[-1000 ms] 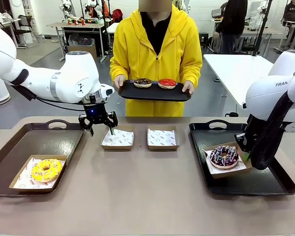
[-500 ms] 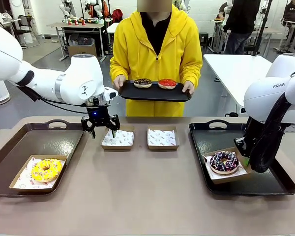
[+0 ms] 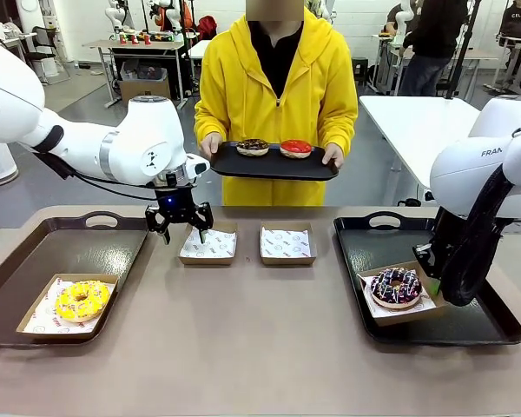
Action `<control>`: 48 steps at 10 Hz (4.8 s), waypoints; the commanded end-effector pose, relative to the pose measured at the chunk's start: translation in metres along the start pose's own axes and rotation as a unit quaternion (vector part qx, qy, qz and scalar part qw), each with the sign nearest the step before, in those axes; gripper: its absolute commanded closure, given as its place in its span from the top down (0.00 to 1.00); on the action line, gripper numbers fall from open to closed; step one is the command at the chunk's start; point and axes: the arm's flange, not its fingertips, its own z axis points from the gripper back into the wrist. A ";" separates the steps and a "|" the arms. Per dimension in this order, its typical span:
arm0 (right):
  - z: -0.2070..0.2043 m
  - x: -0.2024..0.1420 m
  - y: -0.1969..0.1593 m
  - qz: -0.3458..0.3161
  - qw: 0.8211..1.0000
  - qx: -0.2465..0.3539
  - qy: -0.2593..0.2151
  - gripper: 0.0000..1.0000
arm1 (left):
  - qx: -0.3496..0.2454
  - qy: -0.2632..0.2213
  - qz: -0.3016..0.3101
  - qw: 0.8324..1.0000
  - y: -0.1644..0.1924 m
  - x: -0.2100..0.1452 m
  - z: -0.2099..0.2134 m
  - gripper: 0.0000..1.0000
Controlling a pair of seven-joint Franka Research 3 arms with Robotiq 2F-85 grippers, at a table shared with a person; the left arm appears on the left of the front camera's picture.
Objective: Individually package the donuts and arrange them on the tray.
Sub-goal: Place the picked Paper togo box on the Handle tray while simultaneously picking up another Paper togo box from the table with the other hand.
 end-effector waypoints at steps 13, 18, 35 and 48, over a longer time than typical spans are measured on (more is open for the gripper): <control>-0.026 -0.039 -0.012 0.014 1.000 0.011 0.000 1.00 | -0.007 -0.020 -0.006 1.000 0.001 0.008 -0.002 1.00; -0.027 -0.040 -0.013 0.017 1.000 0.015 0.001 1.00 | -0.007 -0.014 -0.007 1.000 0.000 0.009 -0.004 0.00; 0.091 -0.042 -0.148 -0.016 0.935 0.354 -0.018 1.00 | -0.026 -0.064 -0.037 0.997 -0.017 -0.019 0.147 0.00; 0.066 -0.029 -0.286 0.024 0.821 0.568 -0.051 1.00 | -0.025 -0.074 -0.037 0.996 -0.023 -0.024 0.166 0.00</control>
